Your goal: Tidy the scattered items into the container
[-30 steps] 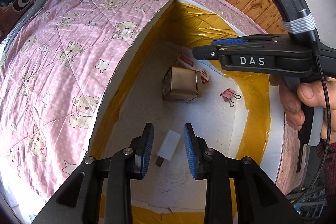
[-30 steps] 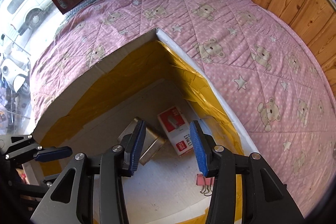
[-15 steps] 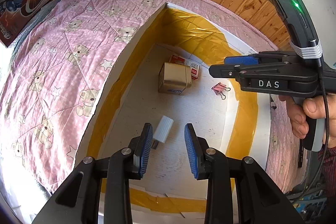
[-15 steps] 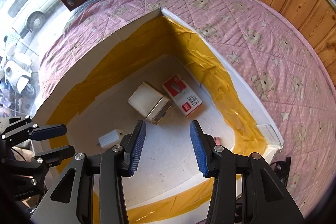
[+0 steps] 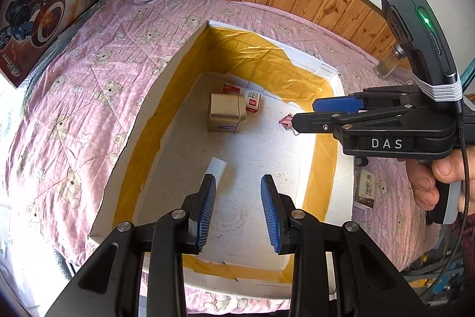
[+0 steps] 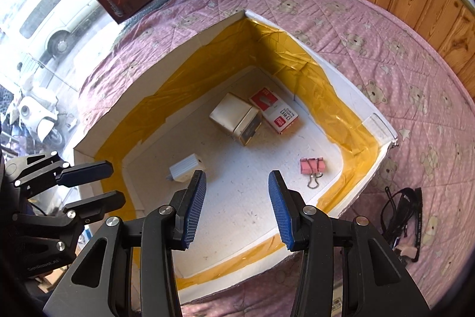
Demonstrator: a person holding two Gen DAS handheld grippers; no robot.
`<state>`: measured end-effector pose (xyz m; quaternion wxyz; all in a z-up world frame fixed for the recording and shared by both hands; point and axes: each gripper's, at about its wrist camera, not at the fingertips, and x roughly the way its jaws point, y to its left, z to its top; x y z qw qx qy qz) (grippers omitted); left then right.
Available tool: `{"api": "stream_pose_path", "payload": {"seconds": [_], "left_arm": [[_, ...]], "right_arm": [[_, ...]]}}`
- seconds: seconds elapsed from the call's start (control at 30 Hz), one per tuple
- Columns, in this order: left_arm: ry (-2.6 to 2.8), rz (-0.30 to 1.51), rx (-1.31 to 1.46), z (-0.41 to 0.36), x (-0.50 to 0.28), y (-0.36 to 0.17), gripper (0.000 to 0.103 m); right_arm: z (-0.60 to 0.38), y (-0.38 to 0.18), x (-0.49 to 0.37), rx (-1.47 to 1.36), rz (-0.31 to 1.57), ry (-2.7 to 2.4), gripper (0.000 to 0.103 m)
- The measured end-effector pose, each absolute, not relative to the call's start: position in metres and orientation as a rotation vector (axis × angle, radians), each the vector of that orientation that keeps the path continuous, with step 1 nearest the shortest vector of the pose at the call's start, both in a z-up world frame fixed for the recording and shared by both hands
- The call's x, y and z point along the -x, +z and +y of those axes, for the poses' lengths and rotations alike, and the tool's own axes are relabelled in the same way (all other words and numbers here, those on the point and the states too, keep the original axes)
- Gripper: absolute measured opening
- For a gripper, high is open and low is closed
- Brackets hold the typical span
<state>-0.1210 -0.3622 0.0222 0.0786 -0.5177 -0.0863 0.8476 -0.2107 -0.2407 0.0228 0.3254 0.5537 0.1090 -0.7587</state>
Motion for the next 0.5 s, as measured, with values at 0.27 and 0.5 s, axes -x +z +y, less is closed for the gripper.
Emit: {"api": "stream_pose_path", "payload": {"seconds": [0.27, 0.5], "left_arm": [[2.546, -0.235, 1.526, -0.354, 0.106, 0.028, 0.033], [2.549, -0.214, 1.500, -0.344, 0.093, 0.033, 0.033]], "right_arm": [[-0.233, 0.030, 0.187, -1.427, 0.253, -1.984, 0.047], [-0.224, 0.035, 0.168, -1.404, 0.248, -1.999, 0.047]]}}
